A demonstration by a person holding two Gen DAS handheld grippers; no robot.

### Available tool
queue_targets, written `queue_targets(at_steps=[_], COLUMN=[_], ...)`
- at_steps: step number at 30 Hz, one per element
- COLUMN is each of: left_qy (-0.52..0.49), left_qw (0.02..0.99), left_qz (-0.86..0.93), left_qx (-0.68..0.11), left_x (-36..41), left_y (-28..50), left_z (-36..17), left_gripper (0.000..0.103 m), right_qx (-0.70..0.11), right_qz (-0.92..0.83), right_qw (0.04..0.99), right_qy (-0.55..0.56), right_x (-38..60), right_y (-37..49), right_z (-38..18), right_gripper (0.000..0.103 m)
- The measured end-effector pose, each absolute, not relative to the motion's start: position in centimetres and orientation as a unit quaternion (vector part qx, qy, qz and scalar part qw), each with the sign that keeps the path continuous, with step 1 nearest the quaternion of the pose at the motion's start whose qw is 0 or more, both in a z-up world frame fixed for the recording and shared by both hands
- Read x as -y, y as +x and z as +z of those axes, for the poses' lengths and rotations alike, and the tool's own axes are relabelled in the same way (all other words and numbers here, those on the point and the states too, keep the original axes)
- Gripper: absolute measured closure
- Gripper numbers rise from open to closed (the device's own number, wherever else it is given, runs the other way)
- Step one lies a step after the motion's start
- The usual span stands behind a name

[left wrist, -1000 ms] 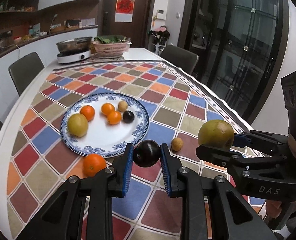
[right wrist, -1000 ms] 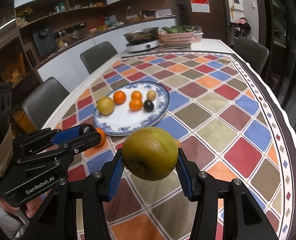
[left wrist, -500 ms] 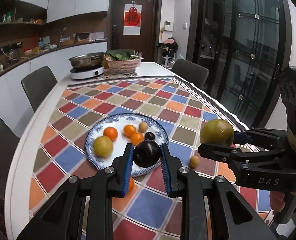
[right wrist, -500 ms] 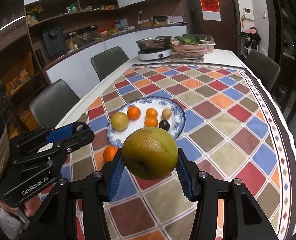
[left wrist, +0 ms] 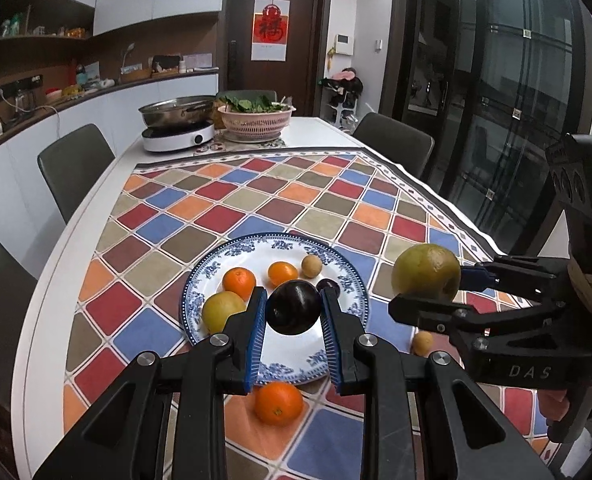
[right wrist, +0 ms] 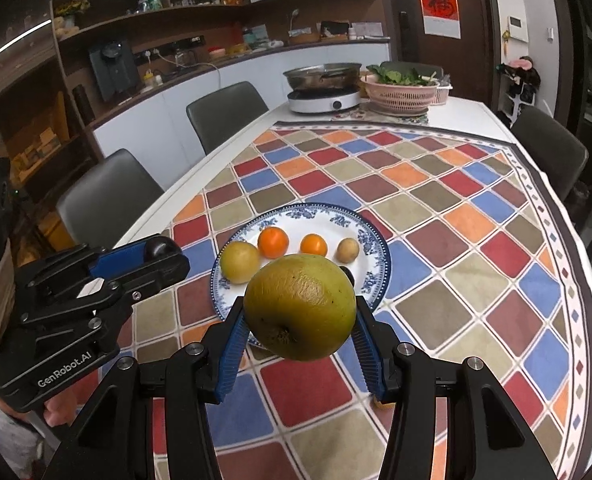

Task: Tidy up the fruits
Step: 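Carry the plum and pear onto the white plate and open both tools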

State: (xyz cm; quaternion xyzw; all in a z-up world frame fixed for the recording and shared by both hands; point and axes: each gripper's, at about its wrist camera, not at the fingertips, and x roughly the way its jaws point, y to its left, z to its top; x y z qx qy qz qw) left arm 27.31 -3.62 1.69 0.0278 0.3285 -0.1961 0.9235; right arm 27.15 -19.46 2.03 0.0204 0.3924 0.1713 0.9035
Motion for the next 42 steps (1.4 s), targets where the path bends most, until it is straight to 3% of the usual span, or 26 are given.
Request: queue_targets(at_steps=[29, 33, 38, 40, 42], left_qy=[0.043, 0.034, 0.033, 0.039, 0.04], left_qw=[0.89, 0.892, 0.901, 0.904, 0.906], left_qz=[-0.201, -0.195, -0.174, -0.169, -0.161], left_qx=[-0.406, -0.406, -0.396, -0.391, -0.389], left_x=[3.8, 3.2, 2.0, 1.7, 1.4], left_y=[35.9, 36.0, 35.2, 34.4, 33.6], left_z=[-4.5, -4.5, -3.7, -3.3, -3.0], left_gripper=[0.076, 0.056, 0.053, 0.052, 0.049], right_qx=[-0.472, -0.475, -0.472, -0.461, -0.45], right_qz=[0.164, 0.167, 0.165, 0.167, 0.163], right_qw=[0.866, 0.863, 0.866, 0.872, 0.878], right_qy=[0.025, 0.023, 0.012, 0.009, 0.001], right_x=[18.2, 17.9, 17.3, 17.3, 17.1], right_y=[34.6, 35.0, 35.2, 34.9, 34.5], right_z=[-5.5, -5.9, -5.9, -5.5, -4.9], right_gripper=[0.052, 0.052, 0.05, 0.043, 0.043])
